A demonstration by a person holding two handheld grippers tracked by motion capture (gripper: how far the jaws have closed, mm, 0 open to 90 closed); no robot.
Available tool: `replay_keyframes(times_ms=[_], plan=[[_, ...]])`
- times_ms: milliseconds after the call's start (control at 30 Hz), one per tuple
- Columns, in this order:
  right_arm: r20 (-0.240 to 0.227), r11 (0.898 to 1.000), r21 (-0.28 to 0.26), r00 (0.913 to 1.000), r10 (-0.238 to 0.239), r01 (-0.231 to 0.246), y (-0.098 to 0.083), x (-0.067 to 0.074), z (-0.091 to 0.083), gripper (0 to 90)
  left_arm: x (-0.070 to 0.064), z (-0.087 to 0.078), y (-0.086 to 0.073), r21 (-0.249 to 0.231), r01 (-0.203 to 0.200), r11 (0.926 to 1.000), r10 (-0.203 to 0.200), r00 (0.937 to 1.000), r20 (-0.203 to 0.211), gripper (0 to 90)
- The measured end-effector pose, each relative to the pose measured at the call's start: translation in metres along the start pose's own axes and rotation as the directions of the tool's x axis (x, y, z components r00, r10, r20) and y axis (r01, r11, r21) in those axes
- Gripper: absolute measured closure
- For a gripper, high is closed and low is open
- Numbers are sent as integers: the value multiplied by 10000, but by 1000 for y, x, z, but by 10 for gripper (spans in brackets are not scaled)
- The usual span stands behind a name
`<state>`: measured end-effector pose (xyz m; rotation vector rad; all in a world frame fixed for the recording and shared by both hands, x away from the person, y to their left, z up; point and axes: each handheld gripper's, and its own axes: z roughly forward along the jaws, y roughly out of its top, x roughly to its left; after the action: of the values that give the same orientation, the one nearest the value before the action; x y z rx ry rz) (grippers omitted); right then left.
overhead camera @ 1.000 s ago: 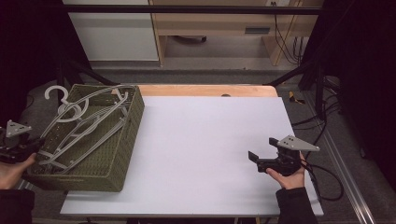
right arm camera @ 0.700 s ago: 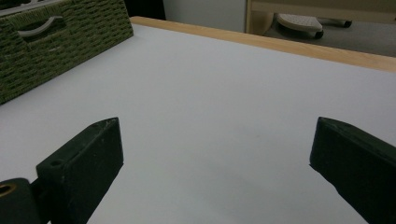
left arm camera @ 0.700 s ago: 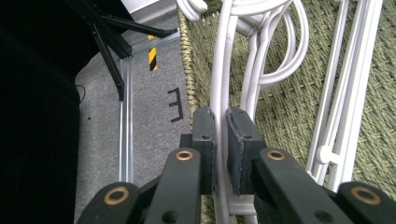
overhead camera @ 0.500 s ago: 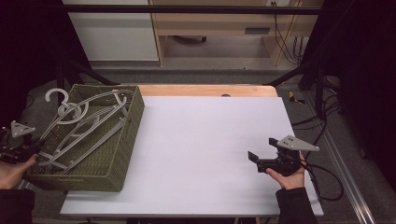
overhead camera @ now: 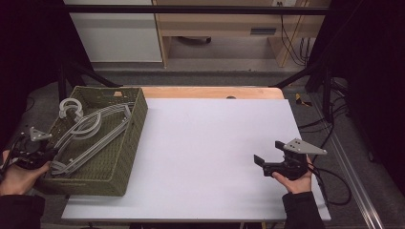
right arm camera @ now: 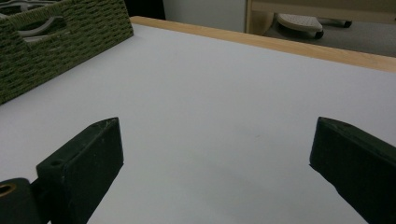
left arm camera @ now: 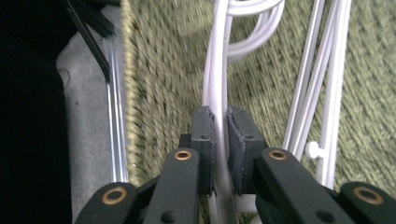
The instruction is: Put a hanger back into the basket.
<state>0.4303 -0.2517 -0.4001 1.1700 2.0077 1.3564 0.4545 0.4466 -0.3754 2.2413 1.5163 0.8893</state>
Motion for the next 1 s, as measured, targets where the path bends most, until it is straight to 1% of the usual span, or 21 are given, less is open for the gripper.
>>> replay_keyframes(times_ms=[67,133,167,267,333,367,433,500,533,567,600,667,700,733,767,800,867,900,933,967,1000], plan=[[21,10000,-53,10000,-6,6,0,0,0,31,0,2,0,185,40,9998,-41,10000,60,807],[52,10000,-28,10000,-1,2,0,0,0,30,2,4,-1,575,13,9983,-25,9998,212,795],[18,10000,-32,10000,24,-24,0,0,0,30,3,4,-3,601,-29,9982,9,9995,323,781],[-6,10000,6,10000,-22,22,0,0,0,30,6,-2,-7,62,350,9994,-353,9973,637,751],[20,10000,-5,10000,5,-5,0,0,1,30,7,-7,-7,-309,653,9974,-627,9950,779,712],[15,10000,-9,10000,7,-7,0,0,1,30,7,-10,-7,-503,736,9960,-696,9946,766,682],[-15,10000,-6,10000,-33,33,0,0,1,30,5,-15,-4,-873,832,9927,-752,9929,917,641],[-6,10000,-16,10000,20,-20,0,0,0,30,1,-21,-1,-1395,982,9853,-817,9895,1193,594],[-16,10000,-27,10000,0,0,0,0,0,30,-2,-23,1,-1648,989,9814,-769,9878,1351,568],[-8,10000,-50,10000,55,-55,0,0,0,29,-5,-25,3,-1860,1093,9765,-801,9842,1580,552],[-2,10000,-70,10000,28,-28,0,0,0,29,-9,-26,5,-2093,1089,9718,-742,9831,1671,532],[-30,10000,-89,10000,-13,13,0,0,0,28,-17,-29,10,-2527,1199,9601,-687,9769,2022,487],[-35,9999,-111,10000,-5,5,0,0,-1,29,-23,-30,12,-2819,1413,9490,-793,9722,2204,473],[-54,9999,-146,10000,2,-3,0,0,-1,28,-27,-31,14,-3012,1360,9438,-666,9710,2298,449],[-55,9998,-209,10000,46,-47,1,0,-1,28,-32,-33,16,-3163,1431,9378,-610,9648,2557,422],[-53,9998,-205,10000,51,-52,1,0,-2,28,-37,-34,18,-3405,1590,9267,-601,9572,2832,405],[-77,9996,-270,10000,58,-60,1,0,-2,28,-47,-37,21,-3774,1767,9090,-547,9484,3123,357],[-84,9996,-281,10000,52,-54,1,0,-3,28,-53,-39,24,-3912,1841,9017,-495,9428,3297,330],[-90,9995,-309,9999,52,-54,1,0,-3,27,-58,-40,25,-4068,1959,8923,-478,9369,3463,309],[-93,9995,-323,9999,61,-64,1,0,-3,27,-64,-41,27,-4187,1977,8864,-384,9326,3590,290],[-122,9994,-331,9999,30,-34,1,-1,-4,27,-69,-42,29,-4340,2027,8778,-296,9273,3731,270]])
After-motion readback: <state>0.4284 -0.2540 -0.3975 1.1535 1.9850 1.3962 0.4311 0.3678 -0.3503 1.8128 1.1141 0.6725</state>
